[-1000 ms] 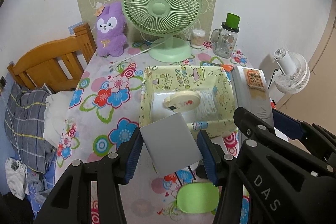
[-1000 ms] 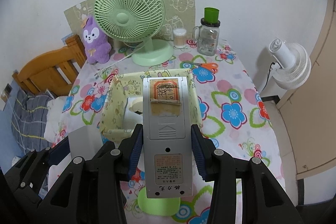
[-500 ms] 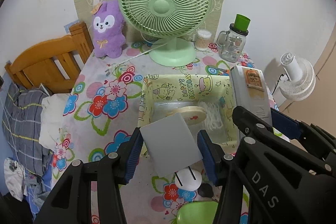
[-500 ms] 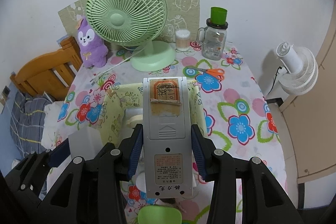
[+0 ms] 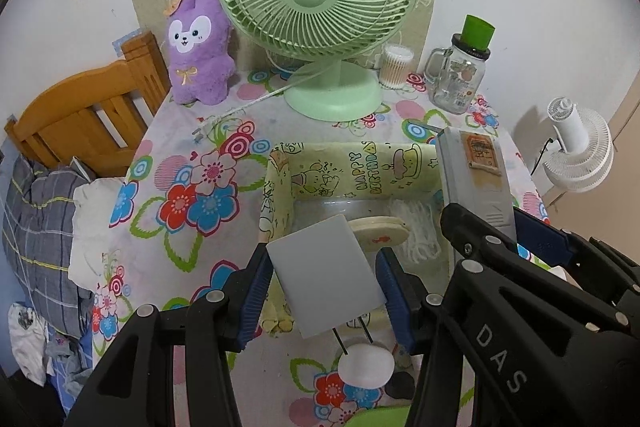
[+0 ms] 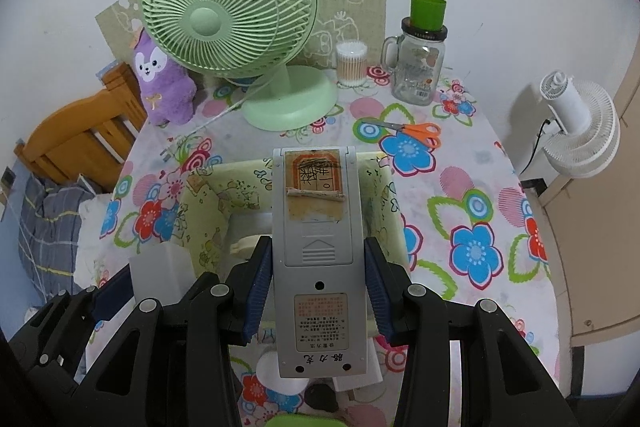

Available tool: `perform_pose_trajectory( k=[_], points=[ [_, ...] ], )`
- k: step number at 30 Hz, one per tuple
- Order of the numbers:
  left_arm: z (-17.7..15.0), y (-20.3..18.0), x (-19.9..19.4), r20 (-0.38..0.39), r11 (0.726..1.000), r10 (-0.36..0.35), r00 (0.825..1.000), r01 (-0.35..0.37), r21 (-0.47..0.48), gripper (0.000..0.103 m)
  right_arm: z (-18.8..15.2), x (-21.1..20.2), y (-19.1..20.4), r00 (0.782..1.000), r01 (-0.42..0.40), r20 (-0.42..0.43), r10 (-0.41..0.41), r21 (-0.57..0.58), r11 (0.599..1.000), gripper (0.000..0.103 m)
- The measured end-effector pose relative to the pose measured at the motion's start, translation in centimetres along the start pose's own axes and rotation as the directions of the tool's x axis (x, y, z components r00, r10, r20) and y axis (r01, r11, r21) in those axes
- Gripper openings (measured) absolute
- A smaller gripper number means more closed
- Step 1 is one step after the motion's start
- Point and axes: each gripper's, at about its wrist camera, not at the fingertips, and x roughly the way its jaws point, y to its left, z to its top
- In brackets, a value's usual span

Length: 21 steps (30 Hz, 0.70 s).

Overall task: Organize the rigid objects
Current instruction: 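Carry the power bank and square charger into the fabric basket with both tools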

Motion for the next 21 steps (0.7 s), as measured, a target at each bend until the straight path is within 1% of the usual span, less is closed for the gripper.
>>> perform_pose_trajectory(
  k=[9,12,17,21],
  points=[
    [0.4,-0.3,2.0,-0.024,1.0,0.012,1.0,-0.012,0.01,0.055,0.5,2.9,-0.1,0.999,-0.005,-0.037,0.005,-0.007,1.0,0.048],
    [0.5,-0.2,2.8,-0.04,1.0,0.015,0.999,-0.016,-0.008,0.055,0.6,3.8,0.0,0.999,-0.014,-0.044,0.014,-0.016,1.0,0.048],
    [0.5,0.1,4.1,-0.057,1.0,0.026,0.998,-0.027,-0.01,0.055,0.5,5.2,0.1,0.998,-0.016,-0.061,0.015,-0.008,1.0,0.048],
    [0.2,0.3,5.0,-0.068,1.0,0.019,0.998,-0.02,-0.017,0.055,0.3,6.2,0.2,0.997,-0.017,-0.073,0.016,-0.004,1.0,0.048]
  ],
)
